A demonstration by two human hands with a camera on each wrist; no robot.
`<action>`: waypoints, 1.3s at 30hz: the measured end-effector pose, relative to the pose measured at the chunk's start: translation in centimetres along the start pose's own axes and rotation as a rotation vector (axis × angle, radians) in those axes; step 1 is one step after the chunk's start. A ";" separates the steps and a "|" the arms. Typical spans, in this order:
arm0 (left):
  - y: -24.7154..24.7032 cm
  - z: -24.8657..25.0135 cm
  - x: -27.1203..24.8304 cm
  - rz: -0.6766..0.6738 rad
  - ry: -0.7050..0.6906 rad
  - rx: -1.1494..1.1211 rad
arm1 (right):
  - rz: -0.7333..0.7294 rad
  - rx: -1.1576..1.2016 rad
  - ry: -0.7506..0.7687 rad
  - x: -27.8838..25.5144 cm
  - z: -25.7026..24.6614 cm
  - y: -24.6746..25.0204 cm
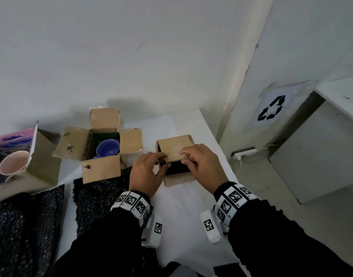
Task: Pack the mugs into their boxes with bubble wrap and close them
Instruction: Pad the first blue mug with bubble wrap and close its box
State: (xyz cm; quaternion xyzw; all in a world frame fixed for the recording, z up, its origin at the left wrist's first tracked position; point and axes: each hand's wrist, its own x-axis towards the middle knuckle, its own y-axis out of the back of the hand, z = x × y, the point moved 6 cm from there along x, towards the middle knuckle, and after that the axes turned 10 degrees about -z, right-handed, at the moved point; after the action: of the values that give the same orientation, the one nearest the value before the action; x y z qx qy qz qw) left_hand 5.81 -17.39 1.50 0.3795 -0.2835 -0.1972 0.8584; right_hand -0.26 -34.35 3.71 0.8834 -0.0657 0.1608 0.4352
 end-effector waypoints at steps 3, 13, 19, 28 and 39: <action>-0.2 -0.2 -0.1 0.010 -0.012 0.096 | -0.031 -0.052 0.017 -0.1 -0.1 -0.1; -3.0 -2.4 -0.9 -0.228 0.031 0.098 | -0.106 -0.294 0.142 -2.9 0.2 -4.6; -3.8 -3.2 -1.1 -0.211 0.114 -0.004 | -0.118 -0.420 0.282 -3.2 0.5 -5.4; -3.9 -2.7 -1.7 -0.213 0.093 -0.024 | -0.150 -0.431 0.339 -3.9 1.1 -6.2; -4.2 -1.7 -2.1 -0.178 0.063 -0.061 | -0.122 -0.375 0.185 -5.4 2.1 -4.5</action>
State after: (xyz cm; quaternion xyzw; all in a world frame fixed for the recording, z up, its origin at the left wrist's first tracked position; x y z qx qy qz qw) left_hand 4.76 -17.91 -3.34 0.3829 -0.2152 -0.2691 0.8571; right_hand -3.75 -33.35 -2.69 0.7709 -0.0008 0.1993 0.6050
